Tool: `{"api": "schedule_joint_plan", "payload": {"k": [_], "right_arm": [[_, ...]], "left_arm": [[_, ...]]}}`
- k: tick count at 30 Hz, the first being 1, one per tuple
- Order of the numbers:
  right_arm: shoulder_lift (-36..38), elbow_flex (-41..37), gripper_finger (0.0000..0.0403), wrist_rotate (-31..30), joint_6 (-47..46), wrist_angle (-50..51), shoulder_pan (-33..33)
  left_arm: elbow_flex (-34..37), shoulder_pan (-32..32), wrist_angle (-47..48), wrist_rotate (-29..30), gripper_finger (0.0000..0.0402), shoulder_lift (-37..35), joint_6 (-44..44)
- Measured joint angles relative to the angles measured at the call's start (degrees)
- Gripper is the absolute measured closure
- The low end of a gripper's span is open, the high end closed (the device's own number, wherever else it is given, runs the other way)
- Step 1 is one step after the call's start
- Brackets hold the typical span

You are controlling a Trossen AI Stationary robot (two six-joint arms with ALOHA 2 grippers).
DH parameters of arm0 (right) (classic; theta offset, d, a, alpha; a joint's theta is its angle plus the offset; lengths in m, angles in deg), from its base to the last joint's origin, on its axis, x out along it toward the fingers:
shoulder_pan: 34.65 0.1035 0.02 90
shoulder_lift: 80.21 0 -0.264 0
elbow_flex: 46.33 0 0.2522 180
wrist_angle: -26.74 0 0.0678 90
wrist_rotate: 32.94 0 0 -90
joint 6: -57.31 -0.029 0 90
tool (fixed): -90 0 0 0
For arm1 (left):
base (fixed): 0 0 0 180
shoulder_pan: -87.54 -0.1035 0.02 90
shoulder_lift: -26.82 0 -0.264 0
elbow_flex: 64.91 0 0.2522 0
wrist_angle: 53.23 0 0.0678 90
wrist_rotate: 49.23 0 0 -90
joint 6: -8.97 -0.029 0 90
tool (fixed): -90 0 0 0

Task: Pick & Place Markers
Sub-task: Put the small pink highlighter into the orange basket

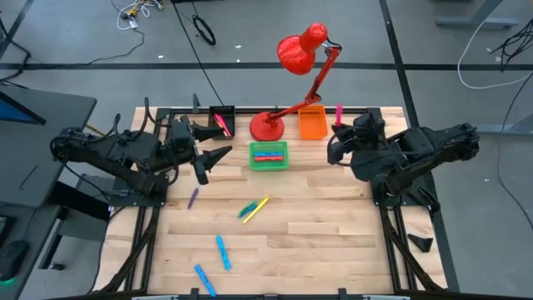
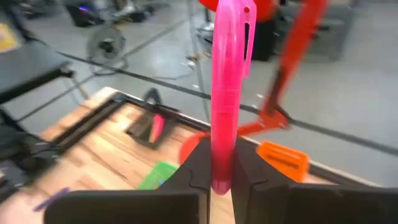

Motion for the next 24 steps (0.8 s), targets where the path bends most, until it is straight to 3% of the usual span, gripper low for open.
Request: {"api": "schedule_joint_plan", "payload": {"k": [3, 7, 13, 24], "right_arm": [[0.0, -0.02, 0.0382, -0.02, -9.22, 8.27, 0.3], [0.26, -2.62, 0.0382, 0.52, -16.31, 12.0, 1.27], [0.28, -6.98, 0.0382, 12.37, -20.21, 9.18, -0.05], [0.0, -7.32, 0.0382, 31.55, -20.32, 8.91, -5.94]], "left_arm": [[0.0, 0.0, 0.02, 0.0, 0.0118, 0.02, 0.0], [0.0, 0.0, 0.04, 0.0, 0.0118, 0.02, 0.0], [0.0, 0.0, 0.04, -0.01, 0.0118, 0.04, 0.02], [-0.02, 0.0, 0.07, -0.02, 0.0118, 0.04, 0.24]]}}
